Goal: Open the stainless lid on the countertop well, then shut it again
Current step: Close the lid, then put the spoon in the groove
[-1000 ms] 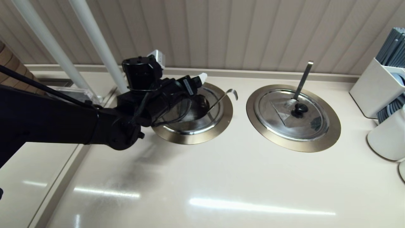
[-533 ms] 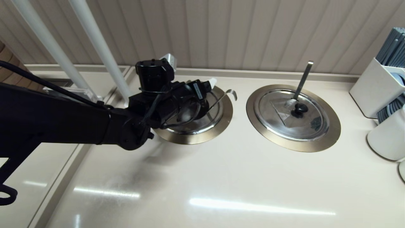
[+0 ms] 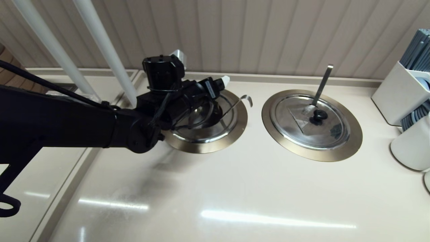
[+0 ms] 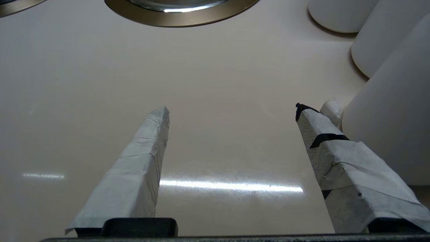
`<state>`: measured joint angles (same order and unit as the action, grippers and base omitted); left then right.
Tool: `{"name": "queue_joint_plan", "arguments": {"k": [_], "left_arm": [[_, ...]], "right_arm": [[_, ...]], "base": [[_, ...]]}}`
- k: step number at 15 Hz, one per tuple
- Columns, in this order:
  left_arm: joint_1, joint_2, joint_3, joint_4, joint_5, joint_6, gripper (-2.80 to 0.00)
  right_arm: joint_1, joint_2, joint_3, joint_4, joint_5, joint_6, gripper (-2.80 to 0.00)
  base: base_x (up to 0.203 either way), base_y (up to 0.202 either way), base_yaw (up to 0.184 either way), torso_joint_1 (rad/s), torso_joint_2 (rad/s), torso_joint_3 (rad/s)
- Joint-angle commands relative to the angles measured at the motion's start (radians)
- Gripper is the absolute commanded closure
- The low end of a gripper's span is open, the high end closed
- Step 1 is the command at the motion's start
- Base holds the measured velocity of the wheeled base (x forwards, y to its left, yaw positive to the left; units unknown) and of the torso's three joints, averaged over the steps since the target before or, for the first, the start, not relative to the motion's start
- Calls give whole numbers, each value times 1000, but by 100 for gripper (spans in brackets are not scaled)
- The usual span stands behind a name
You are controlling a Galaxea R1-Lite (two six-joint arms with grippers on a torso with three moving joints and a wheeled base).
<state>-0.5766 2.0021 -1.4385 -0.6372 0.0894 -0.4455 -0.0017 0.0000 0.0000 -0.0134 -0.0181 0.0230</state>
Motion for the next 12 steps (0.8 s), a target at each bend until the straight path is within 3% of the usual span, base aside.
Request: {"name": "queue_joint_plan", "arguments": {"k": [1, 7, 10, 12], "left_arm": [[-6, -1, -13, -7, 0, -2, -280], [-11, 5, -9, -5, 0, -2, -280], [-10, -47, 89, 32, -4, 7, -280], [-6, -82, 205, 31, -6, 69, -280]], "right_arm": [[0, 2, 6, 0, 0, 0, -280], [0, 2, 6, 0, 0, 0, -280], [0, 2, 6, 0, 0, 0, -280], [0, 2, 7, 0, 0, 0, -280]], "base": [[0, 0, 0, 0, 0, 0], [0, 0, 0, 0, 0, 0], [0, 0, 0, 0, 0, 0], [0, 0, 0, 0, 0, 0]]}}
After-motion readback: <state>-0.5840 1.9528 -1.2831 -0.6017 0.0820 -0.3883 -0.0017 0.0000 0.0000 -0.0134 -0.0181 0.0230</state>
